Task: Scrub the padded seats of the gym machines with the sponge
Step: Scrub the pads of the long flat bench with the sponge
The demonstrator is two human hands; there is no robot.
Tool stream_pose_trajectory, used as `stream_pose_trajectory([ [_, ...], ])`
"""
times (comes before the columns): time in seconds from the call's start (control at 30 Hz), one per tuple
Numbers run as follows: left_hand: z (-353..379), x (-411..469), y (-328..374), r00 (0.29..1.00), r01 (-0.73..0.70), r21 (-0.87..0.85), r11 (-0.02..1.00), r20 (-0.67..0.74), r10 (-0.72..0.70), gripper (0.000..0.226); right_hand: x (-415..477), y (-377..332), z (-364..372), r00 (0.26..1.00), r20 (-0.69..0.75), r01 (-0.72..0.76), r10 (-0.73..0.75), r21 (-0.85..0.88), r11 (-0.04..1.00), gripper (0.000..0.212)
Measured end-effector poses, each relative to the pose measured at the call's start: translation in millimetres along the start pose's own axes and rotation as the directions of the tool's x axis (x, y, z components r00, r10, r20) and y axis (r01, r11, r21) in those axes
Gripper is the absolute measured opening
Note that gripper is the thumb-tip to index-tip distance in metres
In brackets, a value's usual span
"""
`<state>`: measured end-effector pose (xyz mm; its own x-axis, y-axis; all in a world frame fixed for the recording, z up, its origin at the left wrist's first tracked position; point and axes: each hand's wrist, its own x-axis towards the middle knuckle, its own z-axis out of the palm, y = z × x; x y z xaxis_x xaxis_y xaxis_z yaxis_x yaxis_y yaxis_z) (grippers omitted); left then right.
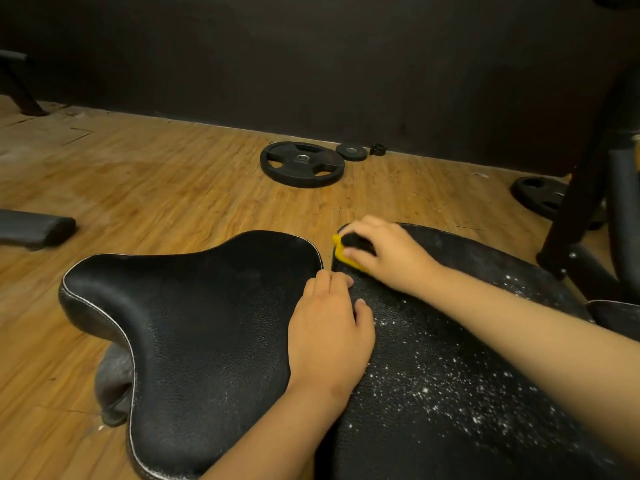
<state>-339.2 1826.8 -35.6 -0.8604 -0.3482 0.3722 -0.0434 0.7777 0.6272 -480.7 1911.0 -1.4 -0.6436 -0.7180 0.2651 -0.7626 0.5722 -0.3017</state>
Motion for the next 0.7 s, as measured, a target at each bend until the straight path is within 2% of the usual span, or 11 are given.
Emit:
stream_pose_trajectory([
  [0.07, 0, 1, -1, 1.000, 0.003, -0.002, 1.000, -0.001, -0.003, 0.029, -13, 5, -9, 0.998, 0.044, 0.041, -0.042, 0.018, 0.999, 0.029],
  [0.1, 0, 1, -1, 1.000, 0.005, -0.003, 1.000, 0.001, -0.005, 0.029, -11, 15, -15, 0.999, 0.038, 0.012, -0.012, -0.010, 1.000, 0.031],
  [0.23, 0, 1, -2, 0.999, 0.002, 0.006, 1.000, 0.032, -0.003, 0.030, 13, 51, -28, 0.976, -0.069, -0.218, 0.208, -0.184, 0.959, 0.030],
  [0.3, -2, 8, -5, 0.996, -0.003, 0.006, 1.000, 0.094, 0.003, 0.030, 16, 46, -21, 0.959, -0.142, -0.269, 0.244, -0.192, 0.944, 0.028],
  [0.4, -13, 34, -19, 0.969, -0.004, -0.088, 0.996, 0.248, 0.026, 0.019, -3, 26, -11, 0.983, -0.120, -0.149, 0.139, -0.083, 0.985, 0.028],
  [0.47, -22, 51, -32, 0.943, -0.055, -0.131, 0.990, 0.318, 0.095, 0.012, -24, 23, -12, 0.998, -0.046, -0.042, 0.042, 0.001, 0.999, 0.029],
  [0.53, -24, 59, -41, 0.926, -0.137, -0.109, 0.984, 0.338, 0.167, 0.010, -30, 37, -21, 0.999, -0.029, -0.032, 0.032, -0.002, 0.999, 0.028],
  [0.6, -21, 59, -45, 0.930, -0.186, -0.088, 0.979, 0.306, 0.205, 0.006, -22, 64, -28, 0.983, -0.103, -0.159, 0.151, -0.077, 0.984, 0.027],
  [0.7, -16, 57, -47, 0.940, -0.207, -0.087, 0.974, 0.259, 0.223, 0.007, -2, 80, -29, 0.908, -0.231, -0.386, 0.349, -0.136, 0.913, 0.026],
])
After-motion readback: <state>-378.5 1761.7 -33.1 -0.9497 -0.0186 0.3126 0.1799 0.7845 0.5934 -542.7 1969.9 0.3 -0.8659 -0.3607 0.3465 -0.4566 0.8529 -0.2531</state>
